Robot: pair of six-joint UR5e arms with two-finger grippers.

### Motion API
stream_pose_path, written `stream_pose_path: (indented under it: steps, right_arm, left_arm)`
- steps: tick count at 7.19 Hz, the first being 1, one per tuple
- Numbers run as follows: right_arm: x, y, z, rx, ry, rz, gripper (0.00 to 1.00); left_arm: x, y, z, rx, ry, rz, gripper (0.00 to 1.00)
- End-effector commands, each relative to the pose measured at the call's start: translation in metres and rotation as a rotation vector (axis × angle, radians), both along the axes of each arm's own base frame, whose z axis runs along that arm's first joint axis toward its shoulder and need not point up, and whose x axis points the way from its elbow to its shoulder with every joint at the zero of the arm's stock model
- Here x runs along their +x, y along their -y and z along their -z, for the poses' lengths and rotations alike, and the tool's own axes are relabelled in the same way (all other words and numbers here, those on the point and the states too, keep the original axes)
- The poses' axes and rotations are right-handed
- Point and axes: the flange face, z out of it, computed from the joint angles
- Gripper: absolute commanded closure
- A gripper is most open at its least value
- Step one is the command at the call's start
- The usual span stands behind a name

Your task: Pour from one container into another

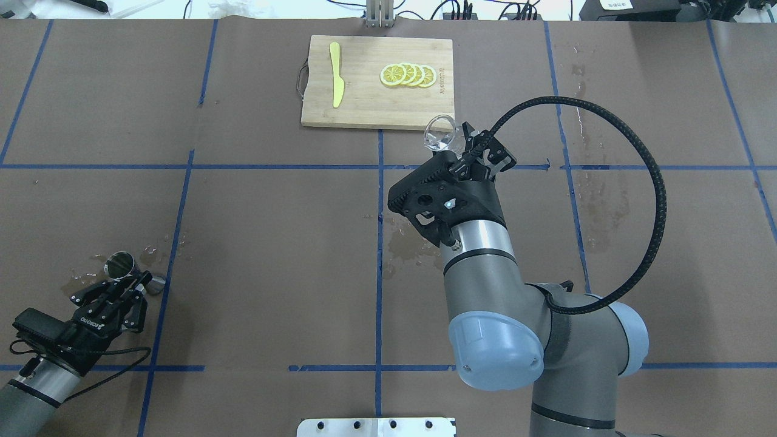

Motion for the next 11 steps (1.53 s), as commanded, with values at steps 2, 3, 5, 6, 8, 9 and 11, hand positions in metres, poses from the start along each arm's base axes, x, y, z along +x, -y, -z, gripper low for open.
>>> stream_pose_path:
  steps: [2, 3, 5, 6, 8, 9, 11]
  right_arm:
    - [0.0, 0.0, 0.0003, 0.0, 0.0, 0.0, 1.0]
    - [0.0001, 0.0, 0.0005, 0.0, 0.002, 0.0, 1.0]
    - [0.0001, 0.0, -0.0003, 0.0, 0.0, 0.0, 1.0]
    - [0.0, 0.0, -0.0005, 0.0, -0.001, 0.0, 1.0]
    - [0.0001, 0.0, -0.0003, 0.0, 0.0, 0.0, 1.0]
    - [0.0001, 0.0, -0.0003, 0.0, 0.0, 0.0, 1.0]
    - [0.0001, 0.0, -0.0003, 0.0, 0.0, 0.0, 1.0]
  left_arm:
    - [-0.0002, 0.0, -0.0016, 0.0, 0.004, 0.0, 1.0]
    - [-0.0002, 0.0, -0.0055, 0.0, 0.013, 0.0, 1.0]
    - [-0.0002, 0.0, -0.0055, 0.0, 0.013, 0.0, 1.0]
    - [0.0004, -0.0001, -0.0049, 0.0, 0.01, -0.002, 1.0]
    - [-0.0008, 0.0, -0.0053, 0.001, 0.009, 0.0, 1.0]
    - [-0.0008, 0.0, -0.0059, 0.002, 0.012, 0.0, 0.99]
    - [-0.0008, 0.0, -0.0059, 0.002, 0.012, 0.0, 0.86]
